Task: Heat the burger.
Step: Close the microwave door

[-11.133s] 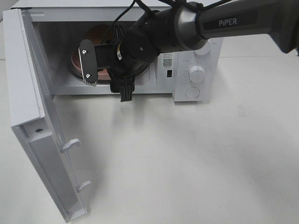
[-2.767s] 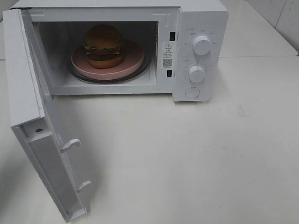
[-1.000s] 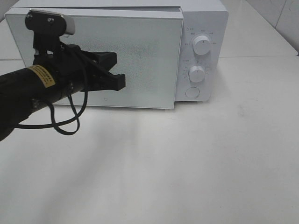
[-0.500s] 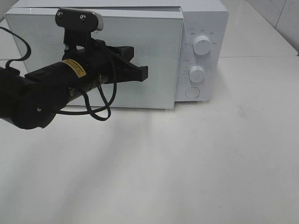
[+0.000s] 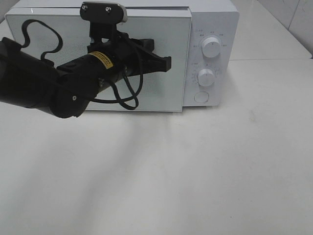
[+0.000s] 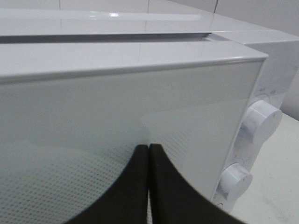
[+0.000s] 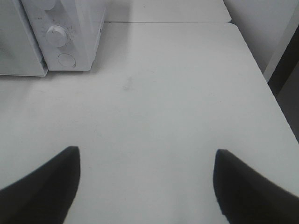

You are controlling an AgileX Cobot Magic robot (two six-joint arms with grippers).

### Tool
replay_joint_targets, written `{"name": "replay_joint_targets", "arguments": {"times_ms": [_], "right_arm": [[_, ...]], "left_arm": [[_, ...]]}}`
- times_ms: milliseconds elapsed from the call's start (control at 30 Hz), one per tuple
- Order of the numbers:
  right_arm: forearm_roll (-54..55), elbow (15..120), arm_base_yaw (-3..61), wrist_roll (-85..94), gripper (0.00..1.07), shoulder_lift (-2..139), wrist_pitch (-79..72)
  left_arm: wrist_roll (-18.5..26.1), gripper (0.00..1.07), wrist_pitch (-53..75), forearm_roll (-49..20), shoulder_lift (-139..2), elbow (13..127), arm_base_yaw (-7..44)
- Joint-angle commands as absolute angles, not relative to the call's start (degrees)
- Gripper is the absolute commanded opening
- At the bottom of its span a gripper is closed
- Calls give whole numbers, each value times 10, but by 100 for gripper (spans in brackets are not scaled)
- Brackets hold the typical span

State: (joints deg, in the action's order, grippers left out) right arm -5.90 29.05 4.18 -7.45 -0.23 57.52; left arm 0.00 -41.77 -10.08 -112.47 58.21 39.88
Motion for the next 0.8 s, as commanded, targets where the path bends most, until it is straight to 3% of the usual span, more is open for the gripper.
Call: {"name": "replay_joint_targets", "arguments": {"times_ms": [33, 233, 533, 700, 800], "right_arm": [[-61, 287, 41, -70, 76, -17, 571], [-61, 287, 41, -70, 76, -17, 571], [-61, 287, 41, -70, 76, -17, 571], [-61, 287, 41, -70, 76, -17, 571], [-61, 287, 41, -70, 76, -17, 571]], "left_arm": [[0, 0, -410, -112, -1132, 602, 402], [20, 0, -394, -116, -1153, 639, 398], [64, 0, -366, -175, -1190, 708, 397], [64, 0, -359, -168, -1189, 709, 400], [64, 0, -298, -131, -1175, 709, 402]]}}
